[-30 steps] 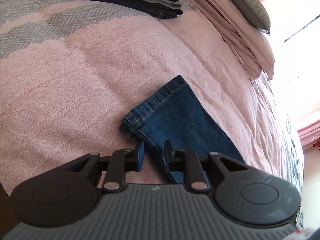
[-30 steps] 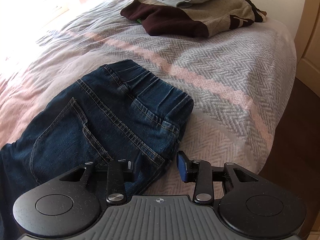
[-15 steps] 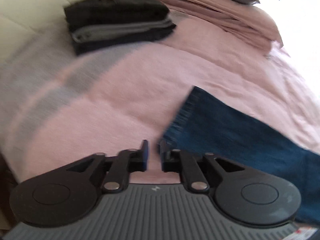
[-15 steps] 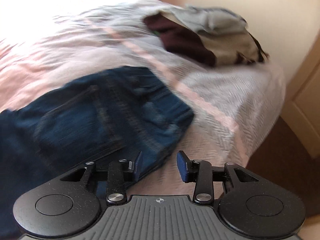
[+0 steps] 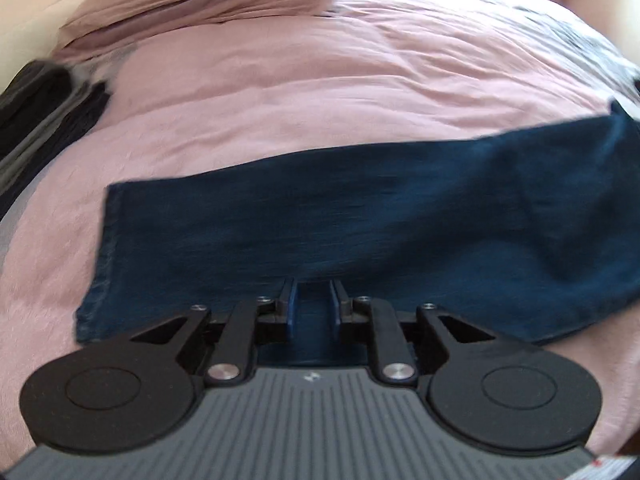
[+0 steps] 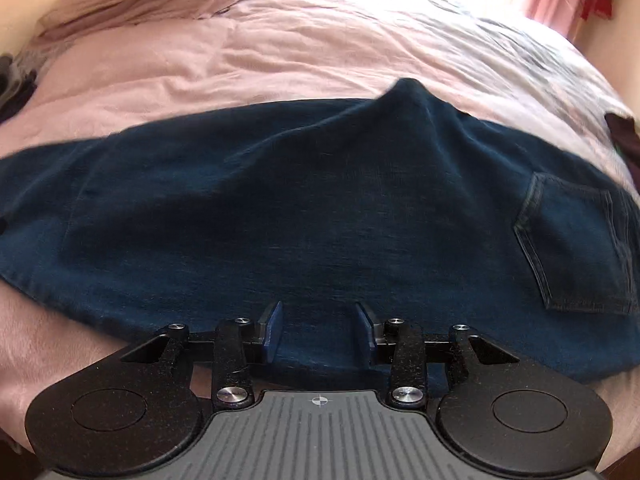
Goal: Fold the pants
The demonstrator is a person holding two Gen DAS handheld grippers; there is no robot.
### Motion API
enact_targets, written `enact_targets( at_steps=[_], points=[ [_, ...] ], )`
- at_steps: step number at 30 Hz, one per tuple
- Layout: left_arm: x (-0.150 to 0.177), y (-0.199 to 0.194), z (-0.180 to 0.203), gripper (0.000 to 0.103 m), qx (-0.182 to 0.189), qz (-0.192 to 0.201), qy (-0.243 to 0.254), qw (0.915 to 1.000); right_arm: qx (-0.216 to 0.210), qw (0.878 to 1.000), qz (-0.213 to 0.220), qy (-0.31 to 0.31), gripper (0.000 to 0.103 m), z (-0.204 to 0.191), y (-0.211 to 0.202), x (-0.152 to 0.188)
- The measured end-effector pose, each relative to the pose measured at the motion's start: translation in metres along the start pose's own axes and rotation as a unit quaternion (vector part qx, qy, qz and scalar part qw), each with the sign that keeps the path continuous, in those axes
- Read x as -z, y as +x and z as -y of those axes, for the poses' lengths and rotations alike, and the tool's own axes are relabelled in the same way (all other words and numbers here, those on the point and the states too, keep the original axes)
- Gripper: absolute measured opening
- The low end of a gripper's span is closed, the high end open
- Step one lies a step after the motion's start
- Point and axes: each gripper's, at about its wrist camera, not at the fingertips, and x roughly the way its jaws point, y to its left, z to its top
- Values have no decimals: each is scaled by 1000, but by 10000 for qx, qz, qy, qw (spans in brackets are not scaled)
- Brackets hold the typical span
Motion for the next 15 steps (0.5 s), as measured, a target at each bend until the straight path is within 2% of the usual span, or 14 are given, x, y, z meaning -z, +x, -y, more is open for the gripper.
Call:
enact_targets(
  at_steps=[2, 4, 5, 6, 8, 9, 10, 11, 12, 13, 15],
  points=[
    [2, -1, -28, 16, -452, -89, -358, 9983, 175, 9998, -90, 94, 35, 13, -2, 1],
    [4, -5, -60, 16, -914, -336, -733, 9925, 284, 9992, -180, 232, 35, 24, -5, -1],
    [5, -10, -72, 12, -976, -427, -904, 9902, 305, 9989, -217, 298, 35, 27, -6, -3],
    [6, -16, -82, 8, -950, -507, -1081, 9883, 323, 9985, -244, 359, 35, 30, -9, -4],
    [3, -30, -85, 13, -969, -681, -1255, 9850, 338, 9978, -230, 527, 35, 34, -18, -6],
    [1, -37, -84, 16, -829, -672, -1342, 9852, 294, 9973, -213, 635, 35, 34, -22, -6],
    [0, -44, -85, 18, -496, -621, -1636, 9833, 239, 9968, -215, 731, 35, 33, -24, -6],
    [1, -49, -88, 25, -138, -588, -2036, 9772, 175, 9962, -222, 823, 35, 35, -28, -4],
    [5, -50, -91, 33, 212, -585, -2463, 9672, 132, 9957, -228, 886, 35, 33, -29, -3],
    [11, -47, -95, 34, 546, -608, -2971, 9513, 116, 9953, -232, 932, 35, 33, -29, -2],
    [22, -33, -99, 34, 890, -667, -3726, 9213, 148, 9949, -217, 969, 35, 30, -29, -1]
  ],
)
